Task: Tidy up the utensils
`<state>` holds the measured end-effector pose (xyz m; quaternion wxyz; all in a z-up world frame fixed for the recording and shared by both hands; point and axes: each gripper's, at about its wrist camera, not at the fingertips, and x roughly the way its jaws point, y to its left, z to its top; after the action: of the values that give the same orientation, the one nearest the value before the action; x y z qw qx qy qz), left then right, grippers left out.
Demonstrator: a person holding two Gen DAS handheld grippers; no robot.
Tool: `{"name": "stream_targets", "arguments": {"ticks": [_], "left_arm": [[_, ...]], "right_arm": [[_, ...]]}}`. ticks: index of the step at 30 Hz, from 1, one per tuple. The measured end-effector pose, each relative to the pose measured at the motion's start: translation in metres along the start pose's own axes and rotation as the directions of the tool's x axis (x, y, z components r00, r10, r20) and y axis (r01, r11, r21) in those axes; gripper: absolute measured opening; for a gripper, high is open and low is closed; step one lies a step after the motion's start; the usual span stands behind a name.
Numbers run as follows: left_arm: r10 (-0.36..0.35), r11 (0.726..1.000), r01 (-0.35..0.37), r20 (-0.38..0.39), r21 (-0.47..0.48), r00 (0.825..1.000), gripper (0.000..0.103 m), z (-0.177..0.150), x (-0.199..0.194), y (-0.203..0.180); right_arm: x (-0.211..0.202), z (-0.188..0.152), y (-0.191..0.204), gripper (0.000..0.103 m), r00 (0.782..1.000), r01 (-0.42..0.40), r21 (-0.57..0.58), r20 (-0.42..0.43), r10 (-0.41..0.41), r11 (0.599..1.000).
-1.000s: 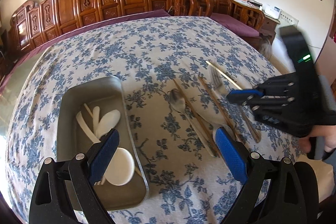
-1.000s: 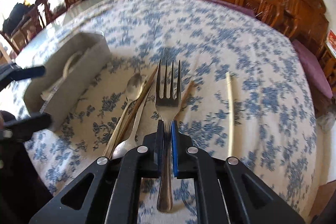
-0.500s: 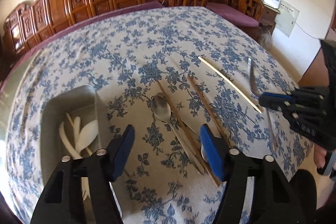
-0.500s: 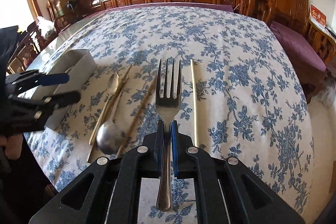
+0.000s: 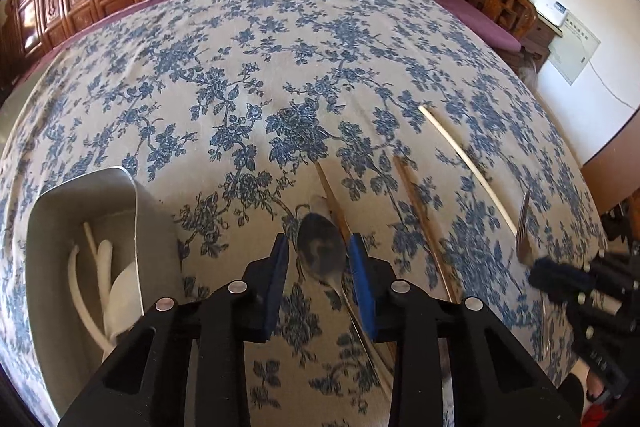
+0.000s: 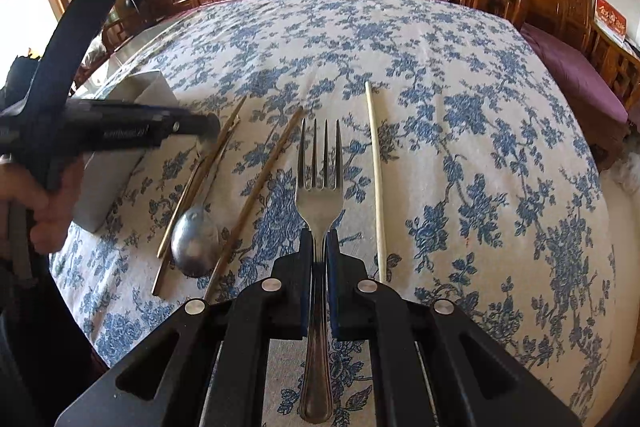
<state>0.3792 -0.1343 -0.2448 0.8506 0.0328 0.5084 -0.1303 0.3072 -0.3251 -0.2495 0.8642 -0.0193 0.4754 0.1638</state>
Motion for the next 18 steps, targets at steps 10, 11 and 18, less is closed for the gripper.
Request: {"name": "stream_targets", "arguments": {"ticks": [10, 11, 18], "left_arm": [[-0.004, 1.000, 0.003, -0.040, -0.017, 0.999, 0.017, 0.003, 0.016, 0.005], [-0.004, 1.000, 0.004, -0.042, -0.018, 0.999, 0.016, 0.002, 0.016, 0.005], [0.014, 1.000, -0.014, -0.035, 0.000, 0.999, 0.009, 0.002, 0.018, 0.001]], "right_arm": [[0.018, -0.008, 0.002, 0.008, 0.999, 0.013, -0.005, -0.043, -0.013, 1.000], [0.018, -0.008, 0.002, 0.008, 0.999, 0.012, -0.002, -0.043, -0.012, 1.000], [0.017, -0.010, 0.002, 0.009, 0.999, 0.016, 0.001, -0.031, -0.016, 1.000]]}}
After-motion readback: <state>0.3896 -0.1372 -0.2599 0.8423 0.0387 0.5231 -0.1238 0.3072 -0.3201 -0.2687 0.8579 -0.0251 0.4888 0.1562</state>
